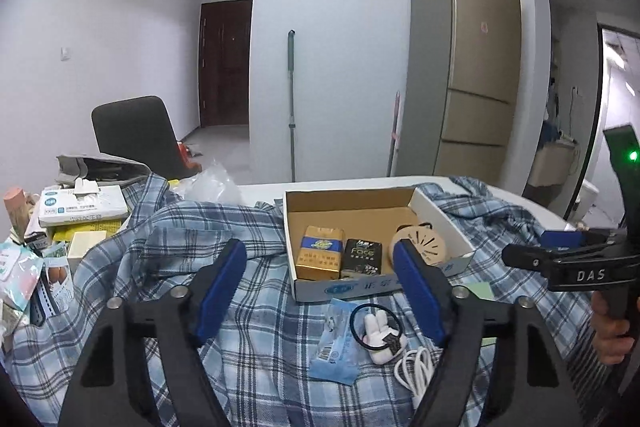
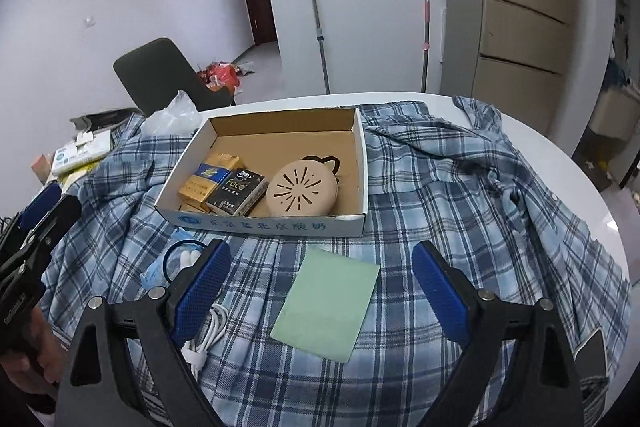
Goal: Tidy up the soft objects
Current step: 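Raise both grippers away from the box, then lower the left gripper onto the light-blue wrapped pack and close it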
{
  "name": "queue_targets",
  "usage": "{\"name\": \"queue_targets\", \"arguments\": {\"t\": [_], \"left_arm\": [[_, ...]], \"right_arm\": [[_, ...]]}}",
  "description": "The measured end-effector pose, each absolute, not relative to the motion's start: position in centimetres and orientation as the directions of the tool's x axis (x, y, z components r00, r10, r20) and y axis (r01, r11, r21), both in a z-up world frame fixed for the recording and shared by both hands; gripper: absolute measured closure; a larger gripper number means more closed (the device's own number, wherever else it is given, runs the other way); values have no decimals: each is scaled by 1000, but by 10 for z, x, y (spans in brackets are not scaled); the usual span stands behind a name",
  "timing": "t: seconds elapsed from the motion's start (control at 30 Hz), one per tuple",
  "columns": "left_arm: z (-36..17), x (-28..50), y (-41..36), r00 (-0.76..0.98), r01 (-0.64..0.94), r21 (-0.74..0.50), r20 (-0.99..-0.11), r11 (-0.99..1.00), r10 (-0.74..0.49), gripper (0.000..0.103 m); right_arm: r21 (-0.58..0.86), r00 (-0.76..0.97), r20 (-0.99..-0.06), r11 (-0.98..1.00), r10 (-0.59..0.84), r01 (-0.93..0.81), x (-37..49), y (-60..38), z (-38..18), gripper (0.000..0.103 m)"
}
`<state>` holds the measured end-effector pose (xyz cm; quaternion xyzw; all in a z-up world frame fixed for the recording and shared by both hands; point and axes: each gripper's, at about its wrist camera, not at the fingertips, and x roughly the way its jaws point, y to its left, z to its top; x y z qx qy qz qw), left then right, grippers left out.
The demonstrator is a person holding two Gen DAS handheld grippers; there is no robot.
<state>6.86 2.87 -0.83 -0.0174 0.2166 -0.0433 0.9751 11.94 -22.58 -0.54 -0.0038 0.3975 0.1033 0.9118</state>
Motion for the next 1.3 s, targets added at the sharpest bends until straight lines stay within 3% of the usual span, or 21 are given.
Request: {"name": "queue_targets", "arguments": {"t": [0.2,0.33,0.47,0.67,0.87,1.17,1.3], "left_arm": [[-28,75,26,890,72,-40,-448,997,-83,40],[-30,80,41,883,53,-103,-460,993,-95,41],[-36,90,44,848,58,-113,-519,992,-109,64],[-50,105,45,771,73,-139,-621,988,-144,78],[-61,111,33,717,155,-142,-664,978,-210,95],[-80,122,5,634,239,-68,-745,969,-208,98],[-89,132,11,575,235,-133,-780,963,-247,98]], "right_arm": [[90,645,-742,980,184,-177,128,-230,-19,11],[36,671,-726,982,151,-183,130,-227,-28,15],[50,671,-716,973,193,-226,128,-225,-32,15],[52,649,-738,974,186,-221,134,-228,-46,16],[73,625,-755,973,198,-219,136,-234,-53,16],[80,612,-760,966,220,-248,133,-230,-55,16],[91,607,-763,967,222,-239,135,-234,-55,16]]}}
